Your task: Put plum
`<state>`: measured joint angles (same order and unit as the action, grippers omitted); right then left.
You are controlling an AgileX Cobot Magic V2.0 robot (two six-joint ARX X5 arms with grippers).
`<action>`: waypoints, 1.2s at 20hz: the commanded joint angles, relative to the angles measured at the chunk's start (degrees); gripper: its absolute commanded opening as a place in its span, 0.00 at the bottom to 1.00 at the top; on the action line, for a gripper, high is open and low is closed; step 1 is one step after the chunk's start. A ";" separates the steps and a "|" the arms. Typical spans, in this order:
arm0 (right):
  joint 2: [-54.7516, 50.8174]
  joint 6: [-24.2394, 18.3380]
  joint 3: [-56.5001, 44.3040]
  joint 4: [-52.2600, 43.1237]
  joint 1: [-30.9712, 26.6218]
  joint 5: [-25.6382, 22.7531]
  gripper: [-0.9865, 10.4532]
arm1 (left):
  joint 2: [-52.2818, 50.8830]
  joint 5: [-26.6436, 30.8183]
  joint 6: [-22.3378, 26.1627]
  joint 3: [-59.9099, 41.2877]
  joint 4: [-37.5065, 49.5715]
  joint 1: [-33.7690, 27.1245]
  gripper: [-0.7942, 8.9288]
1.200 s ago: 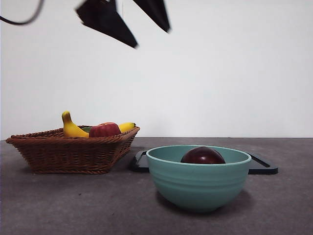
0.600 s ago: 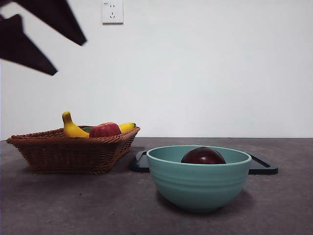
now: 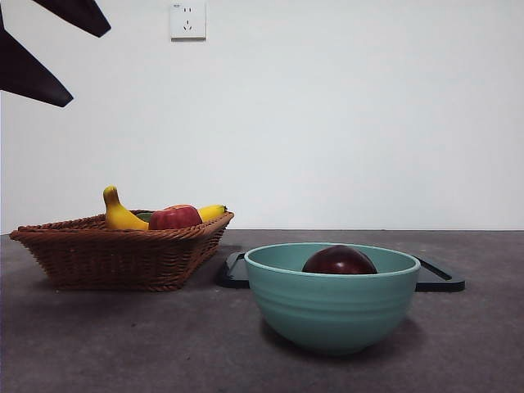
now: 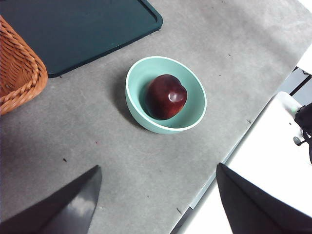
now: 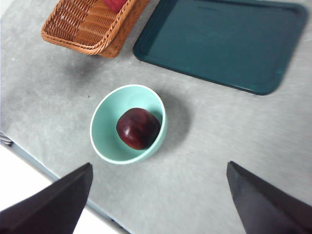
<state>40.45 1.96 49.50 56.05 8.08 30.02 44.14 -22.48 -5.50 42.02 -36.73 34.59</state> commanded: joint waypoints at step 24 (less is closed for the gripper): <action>37.79 15.63 -9.81 -38.10 28.68 -24.50 0.10 | 0.24 -0.31 -0.13 0.22 0.33 0.42 0.45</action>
<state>77.60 16.97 39.42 18.55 36.32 5.78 44.14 -22.50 -5.50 42.02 -36.91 34.59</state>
